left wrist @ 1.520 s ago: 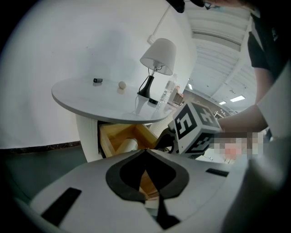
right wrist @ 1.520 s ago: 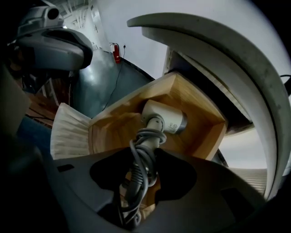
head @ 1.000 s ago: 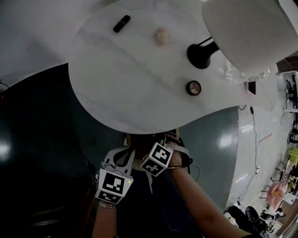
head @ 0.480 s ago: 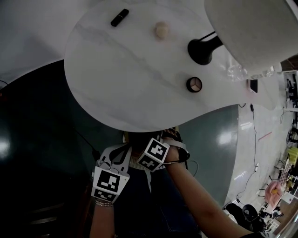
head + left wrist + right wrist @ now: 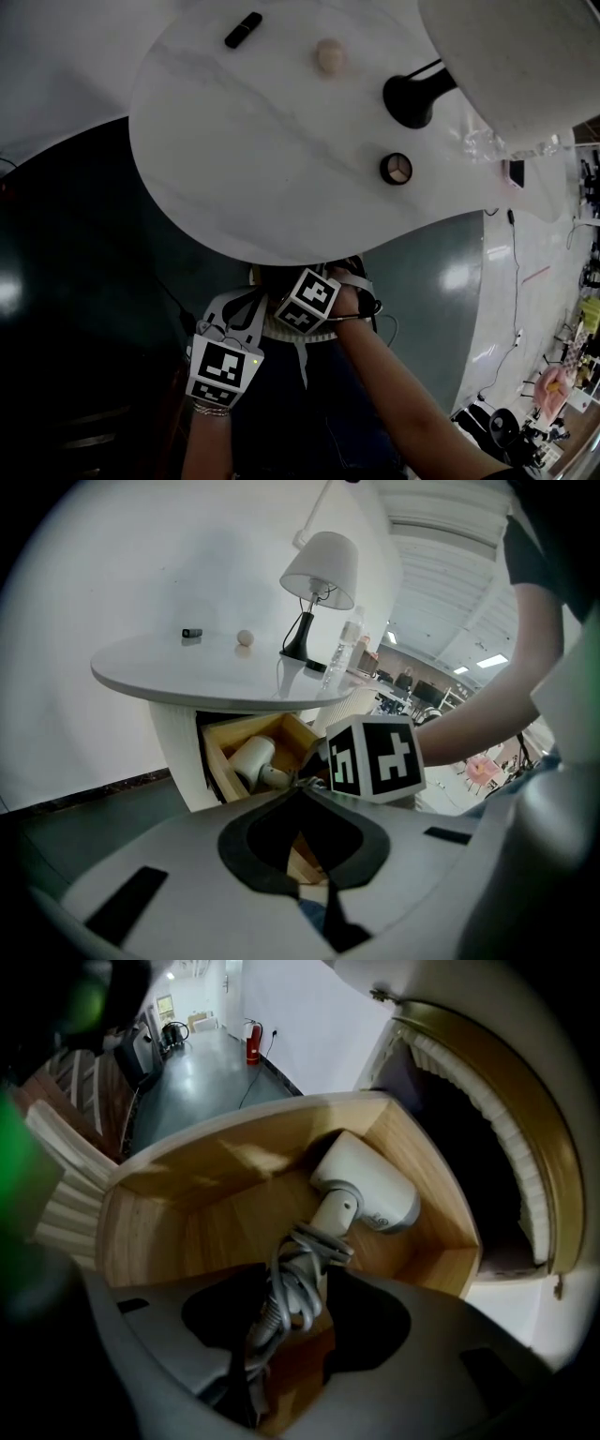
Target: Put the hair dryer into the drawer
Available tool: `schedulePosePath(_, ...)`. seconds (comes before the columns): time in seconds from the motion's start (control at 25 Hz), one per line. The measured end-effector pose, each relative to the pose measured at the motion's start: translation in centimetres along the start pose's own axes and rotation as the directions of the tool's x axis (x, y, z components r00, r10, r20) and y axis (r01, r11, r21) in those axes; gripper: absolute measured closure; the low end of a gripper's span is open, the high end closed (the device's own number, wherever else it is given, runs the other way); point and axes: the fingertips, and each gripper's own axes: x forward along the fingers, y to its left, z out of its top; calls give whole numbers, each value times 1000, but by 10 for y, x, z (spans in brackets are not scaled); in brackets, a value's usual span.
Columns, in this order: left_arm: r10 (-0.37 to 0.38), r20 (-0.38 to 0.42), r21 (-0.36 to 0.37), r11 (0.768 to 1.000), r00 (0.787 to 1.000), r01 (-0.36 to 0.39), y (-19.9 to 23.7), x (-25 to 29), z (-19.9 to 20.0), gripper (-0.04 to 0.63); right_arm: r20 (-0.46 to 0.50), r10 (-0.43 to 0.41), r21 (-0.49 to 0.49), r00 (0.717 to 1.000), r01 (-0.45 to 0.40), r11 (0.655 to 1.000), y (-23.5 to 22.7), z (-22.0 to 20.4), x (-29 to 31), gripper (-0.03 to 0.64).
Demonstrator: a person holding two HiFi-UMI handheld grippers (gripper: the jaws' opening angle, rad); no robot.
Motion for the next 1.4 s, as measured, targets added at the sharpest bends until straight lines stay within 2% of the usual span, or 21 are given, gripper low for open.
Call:
schedulePosePath(0.12,-1,-1,-2,1000,1000,1,0,-1,-1,580,-5,-35,-48,999,34,998,0,2,2,457)
schedulePosePath(0.2,-2,-3,-3,1000,1000,2,0,-2,-2,580,16,-56,-55,998,57,997,-1,7,-3,446)
schedulePosePath(0.4,5,-3,-12,1000,1000,-5,5,-2,-3,580,50,-31,-26,998,32,999,2,9,-14,448)
schedulePosePath(0.64,11,0,-13,1000,1000,-11,3,-3,-3,580,83,-31,-44,996,35,998,13,9,-32,480)
schedulePosePath(0.96,16,7,-12,1000,1000,-16,2,-10,-1,580,121,-56,41,991,51,998,4,5,-56,569)
schedulePosePath(1.2,11,10,-15,1000,1000,-11,-5,-14,6,580,159,-37,96,987,22,995,2,-6,-76,591)
schedulePosePath(1.4,5,16,-12,1000,1000,-4,-12,-15,15,580,205,11,170,979,-46,984,0,-11,-91,592)
